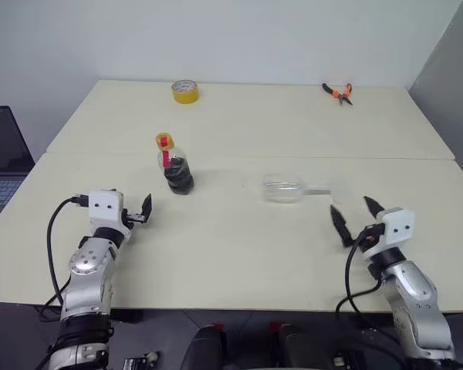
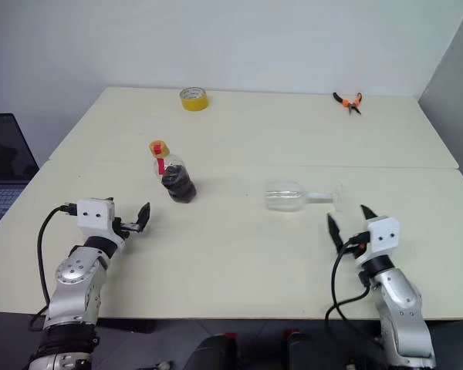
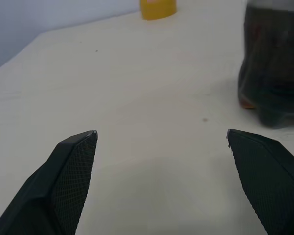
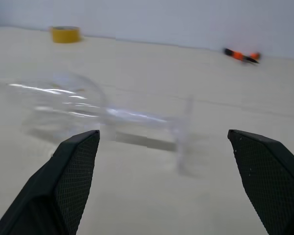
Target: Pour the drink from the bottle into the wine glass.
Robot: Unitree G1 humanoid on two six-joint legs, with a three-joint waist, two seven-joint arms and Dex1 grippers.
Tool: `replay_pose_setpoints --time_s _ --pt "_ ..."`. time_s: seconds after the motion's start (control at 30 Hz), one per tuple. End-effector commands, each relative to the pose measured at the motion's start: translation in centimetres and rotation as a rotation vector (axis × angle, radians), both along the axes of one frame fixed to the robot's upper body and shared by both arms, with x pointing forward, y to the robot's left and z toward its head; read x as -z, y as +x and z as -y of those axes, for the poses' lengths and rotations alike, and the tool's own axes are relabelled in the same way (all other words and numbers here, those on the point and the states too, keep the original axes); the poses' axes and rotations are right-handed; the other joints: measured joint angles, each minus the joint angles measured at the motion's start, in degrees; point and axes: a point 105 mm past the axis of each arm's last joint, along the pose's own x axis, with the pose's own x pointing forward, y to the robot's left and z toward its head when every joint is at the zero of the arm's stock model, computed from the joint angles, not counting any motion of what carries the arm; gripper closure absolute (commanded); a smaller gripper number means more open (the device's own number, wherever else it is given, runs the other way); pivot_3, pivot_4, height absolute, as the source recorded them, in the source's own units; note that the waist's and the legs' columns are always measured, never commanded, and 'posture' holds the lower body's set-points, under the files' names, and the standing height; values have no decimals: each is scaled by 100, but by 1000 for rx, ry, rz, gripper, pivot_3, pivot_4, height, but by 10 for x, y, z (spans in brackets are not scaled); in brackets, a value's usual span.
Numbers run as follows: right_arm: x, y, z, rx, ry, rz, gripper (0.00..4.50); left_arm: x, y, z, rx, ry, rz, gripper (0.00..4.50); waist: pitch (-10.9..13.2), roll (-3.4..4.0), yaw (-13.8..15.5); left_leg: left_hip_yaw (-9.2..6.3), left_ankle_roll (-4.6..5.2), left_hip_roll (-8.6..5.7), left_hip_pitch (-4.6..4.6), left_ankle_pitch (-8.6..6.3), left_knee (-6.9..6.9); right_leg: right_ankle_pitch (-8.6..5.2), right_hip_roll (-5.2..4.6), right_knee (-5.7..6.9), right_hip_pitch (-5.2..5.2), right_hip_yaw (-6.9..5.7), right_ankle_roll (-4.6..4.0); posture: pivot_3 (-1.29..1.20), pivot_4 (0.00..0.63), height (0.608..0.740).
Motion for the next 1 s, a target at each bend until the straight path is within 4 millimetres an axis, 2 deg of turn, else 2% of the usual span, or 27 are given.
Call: replay_pose_setpoints --time_s 0.03,0.13,0.27,0.43,0.6,0.73,1.0 --pt "-22 -11 -22 -129 3 37 0 -20 -5 15 118 34 41 23 -1 -2 -1 0 0 0 0 0 0 0 1 0 0 0 0 0 150 740" --pt "-29 -14 -33 -202 4 27 0 -22 -6 29 203 28 27 23 -1 -3 0 -2 0 0 3 0 1 0 2 1 3 -1 0 0 150 740" --pt "-38 -15 -56 -349 -14 -4 0 -21 3 51 272 4 8 23 -1 -4 0 -4 0 -1 2 0 3 0 4 0 3 -2 1 0 150 740" --pt "-44 -16 -70 -444 -44 -32 0 -19 13 62 285 -5 4 23 0 -8 3 -7 0 -1 -5 0 2 0 5 -8 2 -5 0 0 150 740" --pt "-46 -13 -74 -473 -55 -39 0 -22 25 63 260 -12 20 23 1 -10 11 -10 1 -1 -6 0 5 1 5 -7 1 -7 1 0 150 740" --pt "-51 -22 -82 -565 -32 -72 0 -23 35 55 174 -22 42 23 2 -12 28 -10 1 -2 -9 0 5 1 5 -9 0 -7 1 0 150 740" --pt "-52 -21 -83 -576 -48 -75 0 -18 45 60 168 -70 37 23 3 -17 47 -11 1 -2 -9 0 8 1 5 -6 0 -9 1 0 150 740"
